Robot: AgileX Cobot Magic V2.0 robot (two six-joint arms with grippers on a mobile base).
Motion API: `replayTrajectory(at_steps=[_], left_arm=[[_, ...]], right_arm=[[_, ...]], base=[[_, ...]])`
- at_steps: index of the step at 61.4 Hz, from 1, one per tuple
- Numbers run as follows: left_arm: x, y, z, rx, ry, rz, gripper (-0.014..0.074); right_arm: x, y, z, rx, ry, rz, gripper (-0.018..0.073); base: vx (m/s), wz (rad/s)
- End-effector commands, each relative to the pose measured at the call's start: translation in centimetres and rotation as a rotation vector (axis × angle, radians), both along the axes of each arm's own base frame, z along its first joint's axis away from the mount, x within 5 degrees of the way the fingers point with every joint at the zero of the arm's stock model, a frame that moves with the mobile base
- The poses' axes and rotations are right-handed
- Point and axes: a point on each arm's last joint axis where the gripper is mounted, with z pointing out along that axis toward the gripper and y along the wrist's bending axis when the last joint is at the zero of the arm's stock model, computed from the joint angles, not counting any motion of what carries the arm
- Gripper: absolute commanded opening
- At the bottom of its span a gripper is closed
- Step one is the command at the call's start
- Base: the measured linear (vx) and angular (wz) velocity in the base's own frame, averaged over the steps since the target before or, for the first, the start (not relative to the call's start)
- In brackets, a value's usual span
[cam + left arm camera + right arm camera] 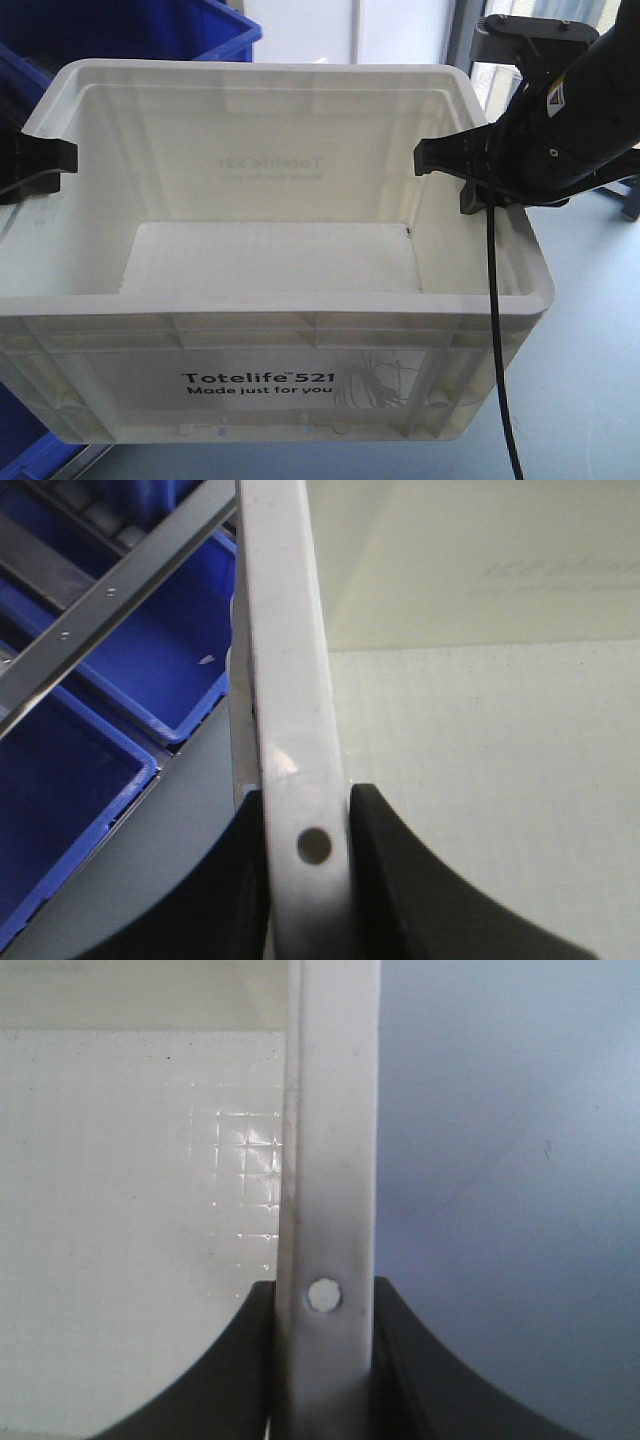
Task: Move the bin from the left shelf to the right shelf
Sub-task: 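Keep holding the crate with both grippers while driving, then carry the crate with both grippers toward the other shelf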
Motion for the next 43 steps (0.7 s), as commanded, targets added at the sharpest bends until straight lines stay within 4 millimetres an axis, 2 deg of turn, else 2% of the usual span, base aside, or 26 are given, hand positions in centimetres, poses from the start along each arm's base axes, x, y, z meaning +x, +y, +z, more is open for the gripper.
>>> replayTrajectory(at_steps=[1,43], left_arm=[[-0.43,0.51,2.85,0.037,-0.183,0.001,0.0038],[-0.43,0.51,2.85,0.037,-0.183,0.001,0.0038]], right_arm=[[0.0,-1.87,2.73,-0.07,-0.173,-0.038,-0.0008],[0.0,-1.87,2.73,-0.07,-0.173,-0.038,-0.0008]], base=[[0.14,0.56],[0.11,0.42]])
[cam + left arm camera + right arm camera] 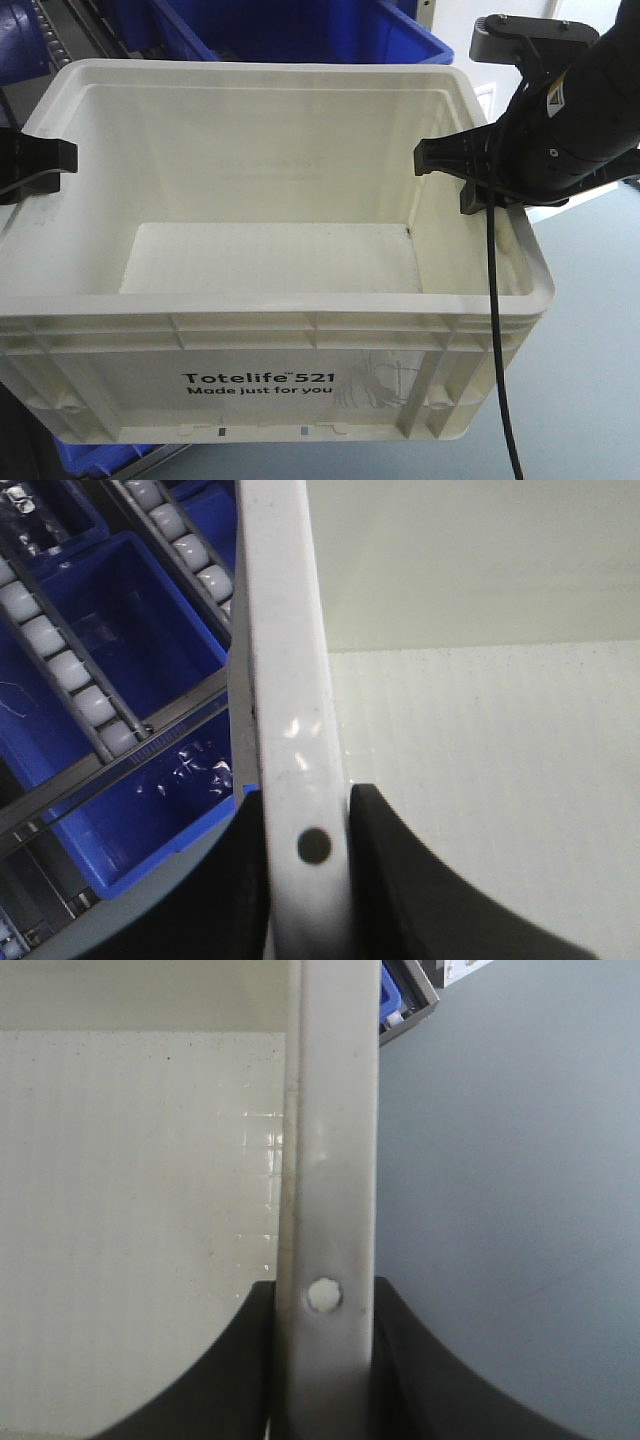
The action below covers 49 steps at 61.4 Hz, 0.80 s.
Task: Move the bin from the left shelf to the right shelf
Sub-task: 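Carry the crate with both grippers toward the other shelf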
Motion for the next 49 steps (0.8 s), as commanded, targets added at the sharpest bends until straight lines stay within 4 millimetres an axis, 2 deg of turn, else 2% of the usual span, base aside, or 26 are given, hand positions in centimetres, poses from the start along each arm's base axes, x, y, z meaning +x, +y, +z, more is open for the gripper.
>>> replayTrajectory(at_steps=[1,49], left_arm=[[-0.43,0.51,2.85,0.037,-0.183,0.001,0.0038],[-0.43,0.51,2.85,0.037,-0.183,0.001,0.0038]], right_arm=[[-0.01,-1.88,2.73,-0.07,-0.172,-0.039,-0.0008],[-0.01,-1.88,2.73,-0.07,-0.172,-0.039,-0.0008]], base=[[0.08,0.32],[0.07,0.26]])
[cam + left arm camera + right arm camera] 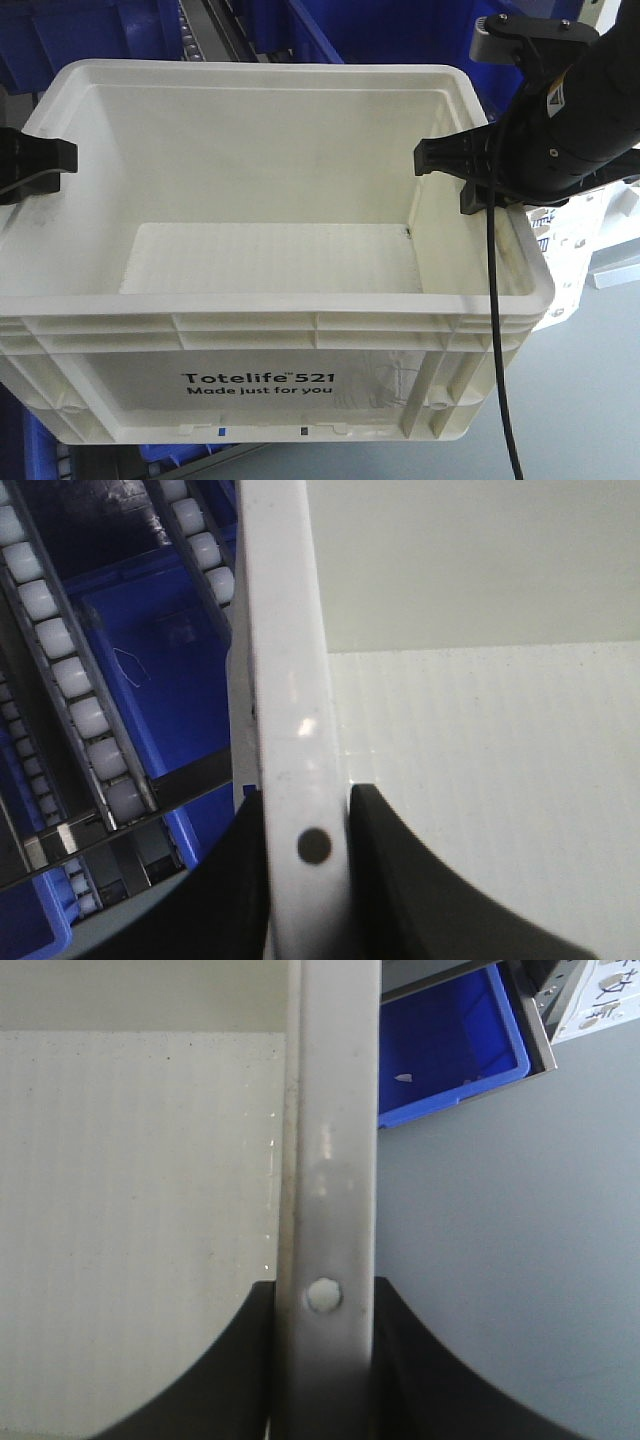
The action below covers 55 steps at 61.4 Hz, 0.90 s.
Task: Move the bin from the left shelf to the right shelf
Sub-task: 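Carry the crate with both grippers toward the other shelf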
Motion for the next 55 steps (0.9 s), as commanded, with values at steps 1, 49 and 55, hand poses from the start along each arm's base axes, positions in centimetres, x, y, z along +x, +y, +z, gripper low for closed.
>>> replayTrajectory(at_steps=[1,49,55], left_arm=[[-0.43,0.51,2.85,0.037,-0.183,0.001,0.0038],[-0.43,0.51,2.85,0.037,-0.183,0.001,0.0038],[-0.43,0.51,2.85,0.037,-0.183,0.001,0.0038]], right_arm=[[0.0,-1.87,2.73,-0.07,-0.173,-0.039,-0.0008],[0.0,-1.87,2.73,-0.07,-0.173,-0.039,-0.0008],[0.0,-1.87,2.73,-0.07,-0.173,-0.039,-0.0008]], base=[[0.06,0.22],[0.06,0.21],[0.07,0.11]])
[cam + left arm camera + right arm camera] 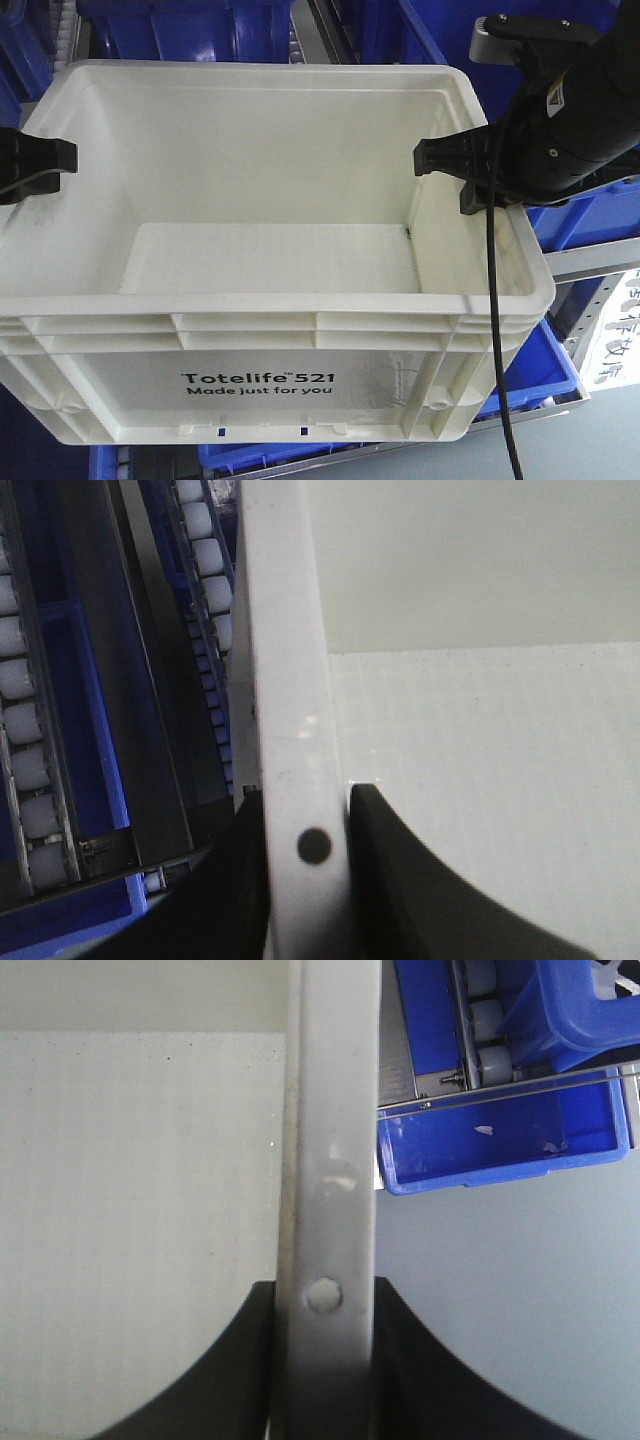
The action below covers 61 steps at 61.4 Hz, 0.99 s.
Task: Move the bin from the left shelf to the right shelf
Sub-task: 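Carry the crate with both grippers toward the other shelf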
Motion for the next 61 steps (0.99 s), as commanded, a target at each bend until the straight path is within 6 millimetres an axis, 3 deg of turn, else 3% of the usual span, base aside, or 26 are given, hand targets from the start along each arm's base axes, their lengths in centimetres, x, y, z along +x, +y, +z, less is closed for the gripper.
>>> replayTrajectory(at_steps=[1,61], left_arm=[[-0.43,0.51,2.85,0.037,-0.183,0.001,0.0038],[-0.43,0.51,2.85,0.037,-0.183,0.001,0.0038]], right_arm=[[0.0,-1.87,2.73,-0.07,-0.173,-0.039,-0.0008],[0.0,-1.87,2.73,-0.069,-0.173,-0.039,-0.0008]], base=[[0.07,0.08],[0.07,0.0]])
